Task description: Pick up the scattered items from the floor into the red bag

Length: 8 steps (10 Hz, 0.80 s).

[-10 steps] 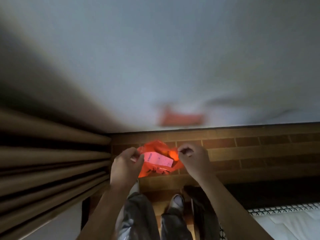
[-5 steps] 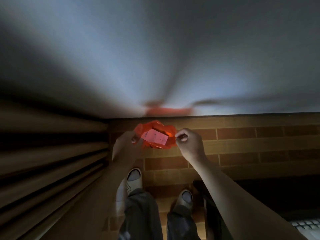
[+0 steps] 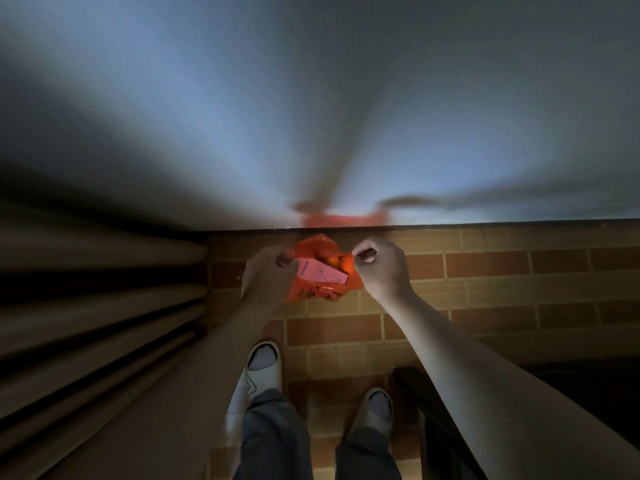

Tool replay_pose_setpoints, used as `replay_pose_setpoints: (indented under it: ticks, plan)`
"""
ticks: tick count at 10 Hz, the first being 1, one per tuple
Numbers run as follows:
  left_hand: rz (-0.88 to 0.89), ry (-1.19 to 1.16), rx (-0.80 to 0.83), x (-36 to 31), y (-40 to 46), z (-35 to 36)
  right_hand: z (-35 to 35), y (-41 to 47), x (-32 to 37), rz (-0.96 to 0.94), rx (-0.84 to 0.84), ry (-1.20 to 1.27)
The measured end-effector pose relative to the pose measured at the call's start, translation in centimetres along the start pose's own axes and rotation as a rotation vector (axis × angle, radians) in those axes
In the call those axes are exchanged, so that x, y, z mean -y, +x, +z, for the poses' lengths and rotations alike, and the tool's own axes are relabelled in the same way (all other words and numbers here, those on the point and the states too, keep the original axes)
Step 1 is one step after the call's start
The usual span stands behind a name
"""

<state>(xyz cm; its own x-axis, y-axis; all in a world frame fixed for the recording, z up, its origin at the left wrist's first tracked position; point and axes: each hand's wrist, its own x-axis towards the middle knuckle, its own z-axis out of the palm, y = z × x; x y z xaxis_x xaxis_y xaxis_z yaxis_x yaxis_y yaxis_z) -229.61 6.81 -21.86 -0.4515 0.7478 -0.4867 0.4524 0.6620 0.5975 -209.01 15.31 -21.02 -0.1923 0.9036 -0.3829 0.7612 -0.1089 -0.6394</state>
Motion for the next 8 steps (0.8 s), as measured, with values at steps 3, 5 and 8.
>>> replay_pose_setpoints:
  ticks: [3,5,8]
  plan:
    - [-0.01,-0.169,0.221,0.0,0.1,2.1,1.5,1.2,0.3,0.244,0.107,0.286]
    - [-0.07,-0.244,0.198,0.2,-2.6,1.9,-0.2,-0.7,0.7,0.322,0.12,0.333]
    - [-0.069,-0.234,0.078,-3.2,-9.8,-1.8,-6.1,-8.1,2.8,0.35,0.067,0.411]
